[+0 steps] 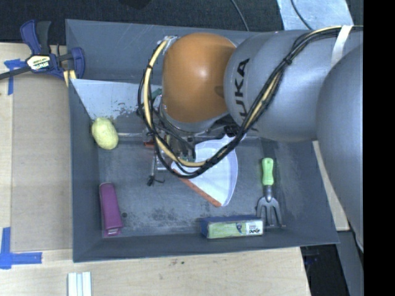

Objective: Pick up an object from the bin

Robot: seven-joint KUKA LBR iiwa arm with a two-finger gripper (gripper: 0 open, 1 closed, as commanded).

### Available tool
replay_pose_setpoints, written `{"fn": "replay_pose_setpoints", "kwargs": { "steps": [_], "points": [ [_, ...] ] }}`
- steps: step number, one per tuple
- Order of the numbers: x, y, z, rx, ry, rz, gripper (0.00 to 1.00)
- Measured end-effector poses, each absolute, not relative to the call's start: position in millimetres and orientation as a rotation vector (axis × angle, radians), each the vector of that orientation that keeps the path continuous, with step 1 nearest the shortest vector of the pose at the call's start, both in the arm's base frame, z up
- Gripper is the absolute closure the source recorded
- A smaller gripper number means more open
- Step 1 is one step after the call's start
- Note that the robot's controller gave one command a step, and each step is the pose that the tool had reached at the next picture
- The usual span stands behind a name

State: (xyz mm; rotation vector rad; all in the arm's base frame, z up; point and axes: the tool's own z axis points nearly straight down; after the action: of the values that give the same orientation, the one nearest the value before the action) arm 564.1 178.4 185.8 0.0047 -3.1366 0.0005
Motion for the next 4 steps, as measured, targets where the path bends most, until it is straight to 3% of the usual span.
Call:
{"fn": "replay_pose_setpoints", "kwargs": {
  "steps": [1, 2, 3, 4],
  "points": [
    [566.2, 177, 190, -0.001, -3.144, -0.001, 0.0],
    [564.3, 242, 77, 0.261, -3.137, -0.003, 0.0],
    [556.0, 231, 138, 0.603, -3.096, -0.003, 0.0],
    [492.5, 234, 100, 1.102, -2.945, -0.004, 0.0]
  ]
}}
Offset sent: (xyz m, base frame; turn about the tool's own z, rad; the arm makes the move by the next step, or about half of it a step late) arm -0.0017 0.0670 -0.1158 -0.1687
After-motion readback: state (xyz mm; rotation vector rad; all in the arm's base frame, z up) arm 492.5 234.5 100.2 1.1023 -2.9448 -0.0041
